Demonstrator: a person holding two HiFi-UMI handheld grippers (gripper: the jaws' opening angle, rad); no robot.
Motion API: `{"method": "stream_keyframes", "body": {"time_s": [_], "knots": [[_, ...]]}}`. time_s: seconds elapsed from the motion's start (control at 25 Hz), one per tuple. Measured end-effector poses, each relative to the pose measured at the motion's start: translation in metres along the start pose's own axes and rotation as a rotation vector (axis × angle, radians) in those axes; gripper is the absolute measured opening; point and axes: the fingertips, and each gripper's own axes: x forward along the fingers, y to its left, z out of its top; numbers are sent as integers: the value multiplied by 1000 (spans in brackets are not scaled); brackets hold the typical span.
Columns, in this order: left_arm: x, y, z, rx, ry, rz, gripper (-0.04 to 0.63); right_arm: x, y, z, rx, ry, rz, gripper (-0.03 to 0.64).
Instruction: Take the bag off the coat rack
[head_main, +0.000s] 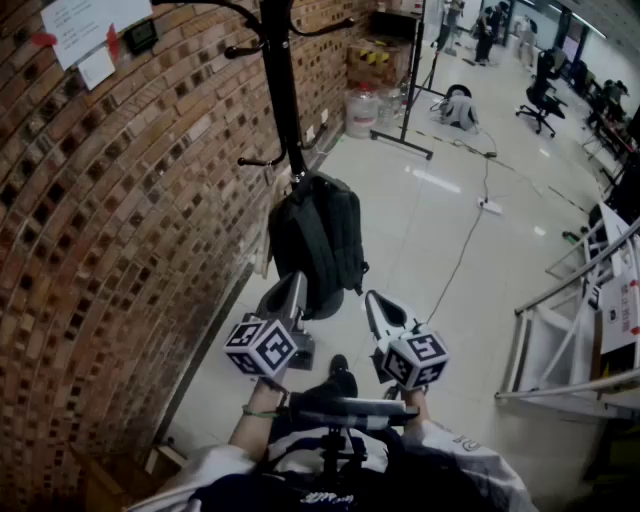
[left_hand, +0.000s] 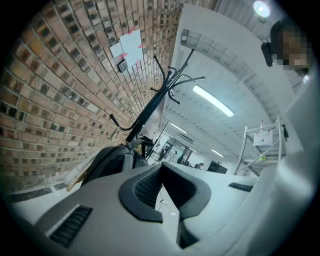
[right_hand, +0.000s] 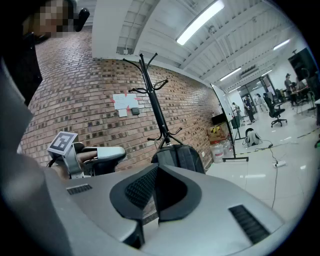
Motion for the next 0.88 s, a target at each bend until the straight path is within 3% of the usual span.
{"method": "stream_keyframes", "body": {"time_s": [0.2,0.48,0.76,0.88], "knots": [[46,3,9,-63,-31,-28,8,22,-36,27,-3,-16,-18,-15],[105,8,29,-240,-108,-125,8,48,-79,61,-36,-4,-33,-15],[138,27,37,-335,-139,-91,14,74,-110,69,-49,21,-4,-15],[140,40,37,-399,-159,-55,55,88,-113,71,-50,37,21,-15]]}}
